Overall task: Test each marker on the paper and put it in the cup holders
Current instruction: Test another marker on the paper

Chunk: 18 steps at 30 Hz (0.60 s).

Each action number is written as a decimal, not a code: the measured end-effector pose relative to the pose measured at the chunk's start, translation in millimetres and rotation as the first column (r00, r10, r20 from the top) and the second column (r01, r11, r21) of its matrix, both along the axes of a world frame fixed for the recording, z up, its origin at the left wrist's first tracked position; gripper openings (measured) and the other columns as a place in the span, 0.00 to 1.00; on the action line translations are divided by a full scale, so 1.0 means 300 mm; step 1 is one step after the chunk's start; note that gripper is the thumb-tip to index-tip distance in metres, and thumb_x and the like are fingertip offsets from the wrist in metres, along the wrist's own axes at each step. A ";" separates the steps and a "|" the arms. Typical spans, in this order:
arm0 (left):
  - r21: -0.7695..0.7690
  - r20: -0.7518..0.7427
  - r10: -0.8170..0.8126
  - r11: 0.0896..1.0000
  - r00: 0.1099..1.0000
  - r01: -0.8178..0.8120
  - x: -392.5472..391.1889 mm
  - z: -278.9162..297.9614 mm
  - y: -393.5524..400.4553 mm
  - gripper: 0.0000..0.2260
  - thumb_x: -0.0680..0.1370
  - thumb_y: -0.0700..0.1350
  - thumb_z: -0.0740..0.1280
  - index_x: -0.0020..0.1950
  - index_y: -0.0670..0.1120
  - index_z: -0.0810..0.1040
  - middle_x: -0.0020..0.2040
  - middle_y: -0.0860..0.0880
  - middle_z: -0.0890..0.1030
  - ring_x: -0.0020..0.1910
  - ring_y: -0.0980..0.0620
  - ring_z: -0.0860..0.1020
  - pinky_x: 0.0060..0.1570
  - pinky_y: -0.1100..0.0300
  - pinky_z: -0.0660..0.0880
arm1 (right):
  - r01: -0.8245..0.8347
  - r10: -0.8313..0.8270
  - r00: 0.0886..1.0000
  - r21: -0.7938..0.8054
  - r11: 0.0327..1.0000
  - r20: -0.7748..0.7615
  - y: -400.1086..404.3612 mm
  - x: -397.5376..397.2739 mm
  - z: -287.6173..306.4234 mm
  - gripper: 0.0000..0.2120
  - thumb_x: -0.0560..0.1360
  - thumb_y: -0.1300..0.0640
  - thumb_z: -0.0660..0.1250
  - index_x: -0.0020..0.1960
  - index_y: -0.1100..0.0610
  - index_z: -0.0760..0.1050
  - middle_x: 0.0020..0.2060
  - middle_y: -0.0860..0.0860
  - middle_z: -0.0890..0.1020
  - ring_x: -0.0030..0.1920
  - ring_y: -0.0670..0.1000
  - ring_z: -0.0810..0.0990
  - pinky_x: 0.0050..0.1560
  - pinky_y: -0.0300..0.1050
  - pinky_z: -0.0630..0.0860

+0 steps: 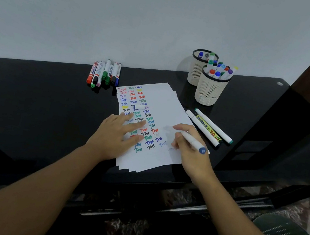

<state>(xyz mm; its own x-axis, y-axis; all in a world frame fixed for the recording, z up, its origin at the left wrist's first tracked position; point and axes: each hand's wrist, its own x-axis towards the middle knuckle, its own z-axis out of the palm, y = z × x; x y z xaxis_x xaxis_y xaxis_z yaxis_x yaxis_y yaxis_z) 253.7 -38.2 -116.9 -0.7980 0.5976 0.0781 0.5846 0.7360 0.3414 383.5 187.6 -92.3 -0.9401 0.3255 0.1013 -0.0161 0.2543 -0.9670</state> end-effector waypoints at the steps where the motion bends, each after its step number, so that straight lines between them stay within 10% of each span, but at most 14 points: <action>1: 0.042 0.012 0.007 0.999 1.000 -0.007 -0.002 0.007 0.000 0.26 0.80 0.69 0.52 0.78 0.66 0.60 0.80 0.51 0.64 0.78 0.52 0.59 0.76 0.52 0.52 | -0.023 0.023 1.000 0.034 0.999 0.000 0.005 -0.002 0.003 0.12 0.85 0.59 0.61 0.61 0.45 0.78 0.44 0.46 0.83 0.47 0.45 0.81 0.52 0.35 0.76; 8: 0.179 0.135 0.146 0.969 0.980 -0.169 -0.090 0.053 0.026 0.29 0.82 0.58 0.63 0.81 0.61 0.56 0.68 0.50 0.75 0.66 0.47 0.70 0.66 0.41 0.70 | -0.083 0.090 0.989 -0.059 0.995 0.119 0.038 -0.085 0.041 0.30 0.84 0.67 0.55 0.74 0.36 0.69 0.64 0.40 0.81 0.66 0.44 0.78 0.67 0.41 0.70; 18: 0.111 0.020 0.298 0.948 0.954 -0.298 -0.182 0.033 0.074 0.22 0.81 0.62 0.61 0.75 0.63 0.68 0.59 0.49 0.70 0.58 0.50 0.72 0.59 0.46 0.73 | -0.032 0.056 0.990 -0.184 0.982 0.128 0.011 -0.166 0.072 0.18 0.85 0.59 0.60 0.71 0.46 0.76 0.61 0.49 0.81 0.40 0.49 0.84 0.39 0.52 0.78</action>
<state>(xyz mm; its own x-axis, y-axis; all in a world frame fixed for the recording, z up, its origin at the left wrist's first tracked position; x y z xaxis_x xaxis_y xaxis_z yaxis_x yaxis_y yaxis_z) 199.2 -16.0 -106.9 -0.9388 0.3199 0.1280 0.3431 0.8336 0.4329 333.6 190.8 -70.8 -0.9551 0.2850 -0.0813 0.1073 0.0768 -0.9913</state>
